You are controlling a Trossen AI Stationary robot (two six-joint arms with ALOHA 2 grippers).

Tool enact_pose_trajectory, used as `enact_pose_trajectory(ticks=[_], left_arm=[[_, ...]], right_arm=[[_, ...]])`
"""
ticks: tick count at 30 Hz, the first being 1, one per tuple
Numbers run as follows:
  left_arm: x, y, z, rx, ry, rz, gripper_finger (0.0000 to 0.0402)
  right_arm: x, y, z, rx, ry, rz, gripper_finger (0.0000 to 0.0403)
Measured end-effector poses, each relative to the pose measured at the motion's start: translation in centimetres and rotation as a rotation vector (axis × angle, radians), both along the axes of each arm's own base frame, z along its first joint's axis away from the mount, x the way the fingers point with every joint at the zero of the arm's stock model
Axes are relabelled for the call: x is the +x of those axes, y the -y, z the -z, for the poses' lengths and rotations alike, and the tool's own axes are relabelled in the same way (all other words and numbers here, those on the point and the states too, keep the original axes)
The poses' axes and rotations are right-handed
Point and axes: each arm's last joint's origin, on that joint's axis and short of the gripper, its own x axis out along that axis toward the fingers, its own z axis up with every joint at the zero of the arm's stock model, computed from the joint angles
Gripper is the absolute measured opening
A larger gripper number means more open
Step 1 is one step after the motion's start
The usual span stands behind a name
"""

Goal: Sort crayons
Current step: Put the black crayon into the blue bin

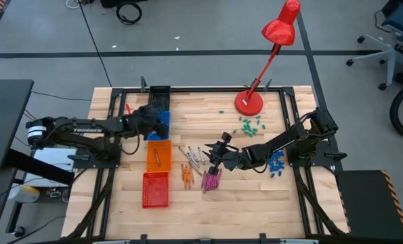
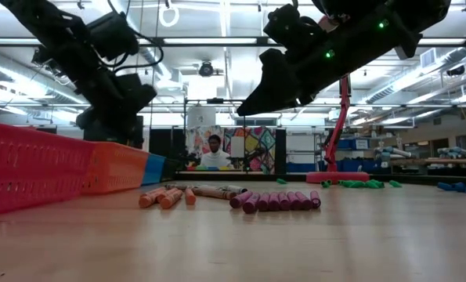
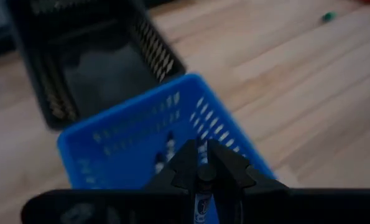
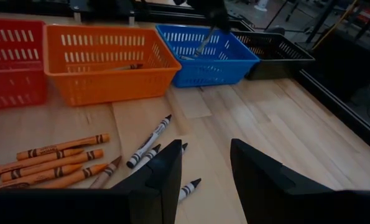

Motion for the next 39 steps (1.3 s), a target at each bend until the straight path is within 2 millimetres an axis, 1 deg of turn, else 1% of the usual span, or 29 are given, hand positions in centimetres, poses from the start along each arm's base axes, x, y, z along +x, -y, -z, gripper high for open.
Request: enact_pose_trajectory(ticks=[5, 9, 13, 20, 23, 26, 30, 33, 36, 39], left_arm=[[-0.4, 0.0, 0.4, -0.095, -0.014, 0.008, 0.0039], [-0.4, 0.3, 0.5, -0.12, -0.021, 0.019, 0.005], [-0.5, 0.4, 0.6, -0.126, -0.028, 0.021, 0.0076], [-0.3, 0.3, 0.4, -0.098, -0.018, 0.036, 0.014], [0.0, 0.2, 0.2, -0.069, 0.004, 0.059, 0.0154], [0.2, 0.1, 0.0, -0.045, 0.018, 0.074, 0.0157], [0.3, 0.5, -0.1, 0.017, -0.005, 0.077, 0.0157], [0.3, 0.8, -0.5, 0.085, -0.024, 0.07, 0.0157], [0.6, 1.3, -1.7, 0.154, -0.024, 0.073, 0.0157], [0.9, 1.9, -2.8, 0.204, -0.016, 0.094, 0.0157]], right_arm=[[0.0, 0.0, 0.0, 0.001, 0.004, 0.002, 0.0142], [0.0, 0.0, 0.0, 0.001, 0.004, 0.001, 0.0141], [0.0, 0.1, 0.0, 0.002, 0.004, 0.001, 0.0142], [0.1, 0.2, 0.1, 0.019, -0.01, -0.021, 0.0141], [0.2, 0.9, 0.6, 0.094, -0.035, -0.047, 0.0142], [0.4, 1.9, 1.7, 0.18, -0.05, -0.012, 0.0141], [1.5, 2.3, 2.7, 0.251, -0.069, 0.014, 0.0141], [2.8, 2.1, 3.1, 0.275, -0.143, 0.029, 0.0141], [4.1, 1.9, 3.4, 0.27, -0.229, 0.064, 0.0141], [4.9, 1.8, 3.7, 0.268, -0.28, 0.097, 0.0141]])
